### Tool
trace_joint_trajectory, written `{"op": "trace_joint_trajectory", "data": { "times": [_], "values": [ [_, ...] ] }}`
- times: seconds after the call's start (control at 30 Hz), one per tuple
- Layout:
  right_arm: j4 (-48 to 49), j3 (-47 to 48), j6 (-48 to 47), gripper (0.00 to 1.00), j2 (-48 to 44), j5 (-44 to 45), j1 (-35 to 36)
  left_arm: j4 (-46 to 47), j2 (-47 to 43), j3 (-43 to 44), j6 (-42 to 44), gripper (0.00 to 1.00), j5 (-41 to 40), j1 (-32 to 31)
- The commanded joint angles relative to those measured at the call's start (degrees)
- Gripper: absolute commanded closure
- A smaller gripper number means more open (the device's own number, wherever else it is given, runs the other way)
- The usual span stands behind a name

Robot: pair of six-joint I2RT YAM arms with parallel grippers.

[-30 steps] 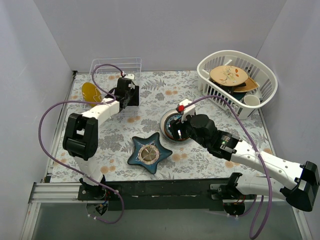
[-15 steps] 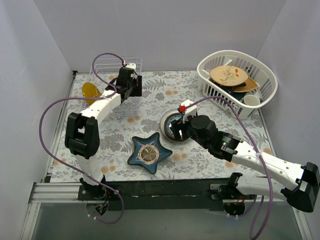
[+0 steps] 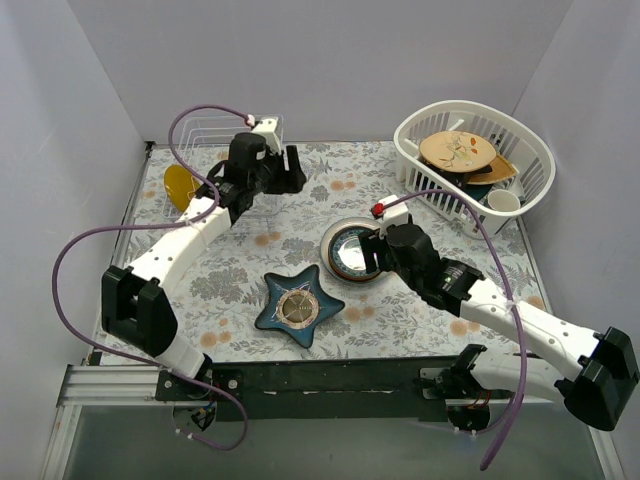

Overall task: Load the plates into the dish rack
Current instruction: Pick up the plate at the center of the board.

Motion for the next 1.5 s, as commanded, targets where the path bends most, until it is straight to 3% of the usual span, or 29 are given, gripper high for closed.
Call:
{"op": "trace_joint_trajectory", "data": {
  "times": [0.0, 0.17, 0.7, 1.1, 1.47],
  "values": [
    [-0.5, -1.0, 2.7, 0.24, 2.3, -0.5, -4.2, 2.9, -4.0, -5.7, -5.7, 0.37, 6.7, -5.1],
    [0.8, -0.7, 2.9, 0.24, 5.3, -2.7, -7.3, 5.6, -4.8, -10.7, -7.0, 0.36, 5.5, -8.8],
    [3.1, -4.5, 7.2, 0.25, 9.3, -8.6, -12.4, 12.0, -5.0, -20.0, -9.6, 0.36, 6.7, -11.3],
    [8.3, -8.8, 8.3, 0.42, 9.9, -13.7, -14.9, 12.8, -5.1, -22.3, -10.4, 0.37, 6.1, -13.0],
    [13.3, -10.0, 8.9, 0.46, 12.7, -16.2, -18.3, 12.3, -5.8, -22.5, -10.6, 0.38, 5.7, -13.5]
  ]
}}
